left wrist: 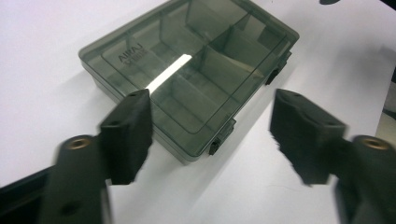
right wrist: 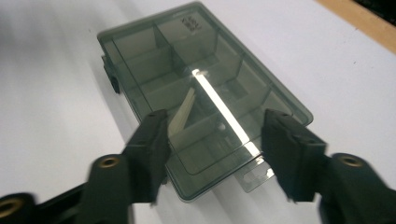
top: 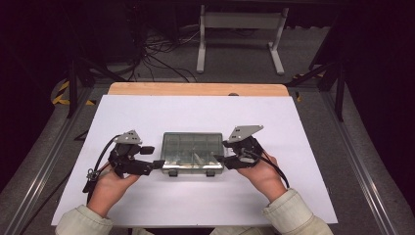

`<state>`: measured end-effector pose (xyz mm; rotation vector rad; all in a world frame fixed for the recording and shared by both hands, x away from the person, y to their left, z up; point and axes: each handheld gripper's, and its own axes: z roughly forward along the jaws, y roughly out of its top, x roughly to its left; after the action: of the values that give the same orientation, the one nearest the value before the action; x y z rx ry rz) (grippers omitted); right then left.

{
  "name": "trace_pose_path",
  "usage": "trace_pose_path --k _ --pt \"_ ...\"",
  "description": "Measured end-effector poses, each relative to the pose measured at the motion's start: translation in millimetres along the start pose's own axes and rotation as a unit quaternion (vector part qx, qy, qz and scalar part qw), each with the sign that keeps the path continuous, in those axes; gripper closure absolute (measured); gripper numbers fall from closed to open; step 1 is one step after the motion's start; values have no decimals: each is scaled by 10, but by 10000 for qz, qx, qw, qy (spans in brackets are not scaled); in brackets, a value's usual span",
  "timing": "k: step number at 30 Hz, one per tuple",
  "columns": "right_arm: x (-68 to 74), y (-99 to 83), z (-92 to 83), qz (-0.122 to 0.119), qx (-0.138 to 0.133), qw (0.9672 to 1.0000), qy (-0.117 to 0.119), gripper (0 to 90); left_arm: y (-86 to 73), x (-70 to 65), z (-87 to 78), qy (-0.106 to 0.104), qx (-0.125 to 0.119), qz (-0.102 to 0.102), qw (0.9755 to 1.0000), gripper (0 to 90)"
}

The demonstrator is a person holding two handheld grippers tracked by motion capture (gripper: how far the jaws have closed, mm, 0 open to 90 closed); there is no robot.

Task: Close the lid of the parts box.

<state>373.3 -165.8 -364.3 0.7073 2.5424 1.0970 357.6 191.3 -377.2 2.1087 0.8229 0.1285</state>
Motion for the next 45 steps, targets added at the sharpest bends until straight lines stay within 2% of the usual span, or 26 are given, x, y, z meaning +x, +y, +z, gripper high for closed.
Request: trace_pose_path --k 4,8,12,16,17,18,19,20,21,23,25,28,29,30,31,32,33,36,37,43,45 --pt "37 -40 -112 -96 -325 9994 -10 301 -68 -30 -100 85 -232 -123 9996 133" --pt "76 -119 -235 -182 -689 9974 -122 202 -156 -45 -201 170 -544 -98 9983 46" --pt "88 -209 -341 -146 -1016 9944 -244 142 -254 -74 -301 312 -923 -17 9952 16" --pt "87 -309 -431 -116 -1267 9913 -348 103 -339 -96 -381 310 -1266 -1 9915 9" --pt "87 -309 -431 -116 -1267 9913 -348 103 -339 -96 -381 310 -1266 -1 9915 9" --pt "80 -343 -456 -107 -1317 9904 -403 97 -360 -104 -400 313 -1332 15 9906 9" --pt "73 -396 -495 -57 -1416 9890 -424 79 -398 -112 -432 387 -1469 76 9884 6" --pt "71 -422 -512 -55 -1484 9879 -456 71 -417 -112 -447 400 -1541 107 9872 6" --pt "66 -448 -532 -69 -1523 9871 -482 67 -417 -112 -447 400 -1541 107 9872 5" --pt "65 -472 -549 -56 -1578 9863 -486 56 -472 -114 -477 488 -1754 156 9832 4" --pt "59 -528 -589 -71 -1693 9842 -509 48 -522 -114 -492 547 -1880 230 9804 5" --pt "50 -588 -627 -69 -1836 9812 -583 29 -584 -109 -508 554 -1939 202 9792 8" --pt "48 -606 -633 -68 -1881 9803 -603 24 -612 -113 -513 605 -2002 221 9776 9" --pt "48 -630 -638 -74 -1925 9791 -649 15 -612 -113 -513 605 -2002 221 9776 9" --pt "48 -630 -638 -74 -1925 9791 -649 15 -633 -118 -521 635 -2018 268 9770 9" --pt "51 -676 -643 -83 -2002 9772 -703 12 -662 -126 -527 686 -2086 322 9751 9" --pt "51 -676 -643 -83 -2002 9772 -703 12 -681 -128 -532 702 -2116 352 9742 9" --pt "52 -771 -667 -44 -2126 9743 -737 5 -770 -139 -543 831 -2246 482 9697 9" --pt "51 -799 -675 -29 -2177 9732 -741 5 -787 -142 -546 824 -2272 483 9692 9" --pt "53 -969 -707 -81 -2420 9667 -824 5 -932 -114 -505 881 -2504 607 9622 7" --pt "54 -1018 -704 -131 -2477 9651 -839 5 -966 -90 -491 832 -2496 610 9629 5"
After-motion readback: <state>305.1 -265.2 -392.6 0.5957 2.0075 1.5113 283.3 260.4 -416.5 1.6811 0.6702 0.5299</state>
